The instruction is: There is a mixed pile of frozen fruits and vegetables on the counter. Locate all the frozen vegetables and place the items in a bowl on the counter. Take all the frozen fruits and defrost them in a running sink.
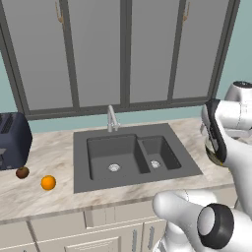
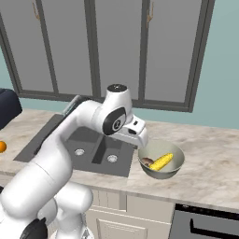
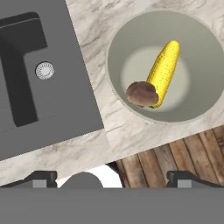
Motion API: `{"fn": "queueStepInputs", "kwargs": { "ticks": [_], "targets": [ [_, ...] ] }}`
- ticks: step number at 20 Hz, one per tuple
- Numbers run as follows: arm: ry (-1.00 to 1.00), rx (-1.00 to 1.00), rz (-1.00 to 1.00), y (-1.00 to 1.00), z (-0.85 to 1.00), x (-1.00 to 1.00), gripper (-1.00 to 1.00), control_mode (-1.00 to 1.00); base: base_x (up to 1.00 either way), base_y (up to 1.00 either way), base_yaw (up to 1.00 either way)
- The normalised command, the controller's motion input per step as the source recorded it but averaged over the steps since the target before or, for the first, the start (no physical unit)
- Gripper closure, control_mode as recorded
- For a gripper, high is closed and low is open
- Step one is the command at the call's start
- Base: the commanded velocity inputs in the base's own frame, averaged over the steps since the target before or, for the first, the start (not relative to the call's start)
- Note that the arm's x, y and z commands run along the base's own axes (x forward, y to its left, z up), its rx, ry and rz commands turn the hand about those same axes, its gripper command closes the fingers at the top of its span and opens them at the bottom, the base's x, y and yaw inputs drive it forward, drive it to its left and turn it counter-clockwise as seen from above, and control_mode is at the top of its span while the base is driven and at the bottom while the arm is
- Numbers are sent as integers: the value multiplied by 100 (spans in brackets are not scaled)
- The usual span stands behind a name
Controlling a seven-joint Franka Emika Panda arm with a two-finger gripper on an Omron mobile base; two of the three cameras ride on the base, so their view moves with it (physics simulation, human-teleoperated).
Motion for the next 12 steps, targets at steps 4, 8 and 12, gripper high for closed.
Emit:
{"fn": "queueStepInputs", "kwargs": {
  "ticks": [4,8,12],
  "targets": [
    [-7,-1,0,43,13,-16,-100,-100,0,0,0],
    [-5,0,0,37,15,-20,-100,-100,0,0,0],
    [1,0,4,41,15,-14,-100,-100,0,0,0]
  ]
}}
